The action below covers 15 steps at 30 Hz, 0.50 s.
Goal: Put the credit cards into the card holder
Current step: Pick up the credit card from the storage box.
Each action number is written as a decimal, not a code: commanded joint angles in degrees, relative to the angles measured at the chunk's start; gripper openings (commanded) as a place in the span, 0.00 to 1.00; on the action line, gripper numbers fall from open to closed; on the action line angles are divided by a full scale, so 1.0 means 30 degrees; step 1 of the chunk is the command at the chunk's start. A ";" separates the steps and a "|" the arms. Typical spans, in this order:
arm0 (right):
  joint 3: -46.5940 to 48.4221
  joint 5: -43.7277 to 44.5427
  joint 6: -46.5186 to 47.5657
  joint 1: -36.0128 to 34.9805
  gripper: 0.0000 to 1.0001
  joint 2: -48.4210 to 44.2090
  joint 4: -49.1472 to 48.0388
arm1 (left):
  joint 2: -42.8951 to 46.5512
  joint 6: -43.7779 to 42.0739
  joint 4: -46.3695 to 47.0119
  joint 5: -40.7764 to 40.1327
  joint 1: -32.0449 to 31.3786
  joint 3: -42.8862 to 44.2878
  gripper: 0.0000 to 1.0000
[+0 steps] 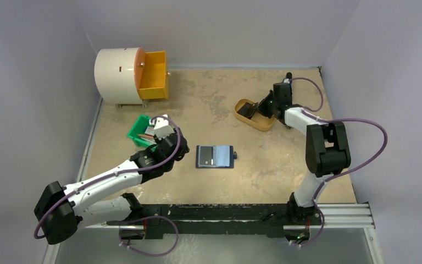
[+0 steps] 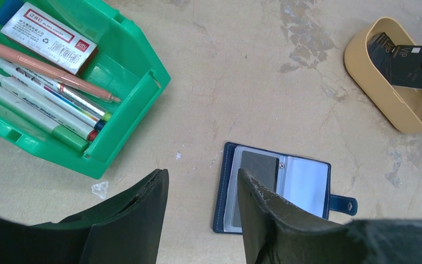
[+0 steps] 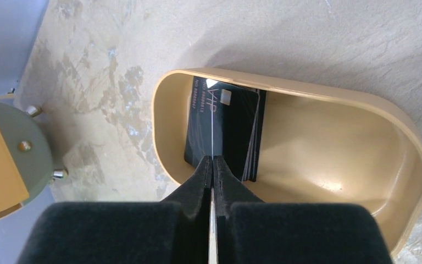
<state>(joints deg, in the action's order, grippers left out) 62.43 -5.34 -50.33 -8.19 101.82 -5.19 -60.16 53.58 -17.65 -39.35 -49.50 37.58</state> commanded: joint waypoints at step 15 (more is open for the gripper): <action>0.2007 -0.2627 -0.5432 0.0077 0.00 -0.3031 0.2494 | 0.1159 0.0490 0.0253 -0.0118 0.0112 -0.0163 0.47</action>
<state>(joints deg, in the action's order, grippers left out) 68.23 -8.69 -60.14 -8.19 95.83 1.23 -58.30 54.46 -17.72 -39.35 -49.50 36.95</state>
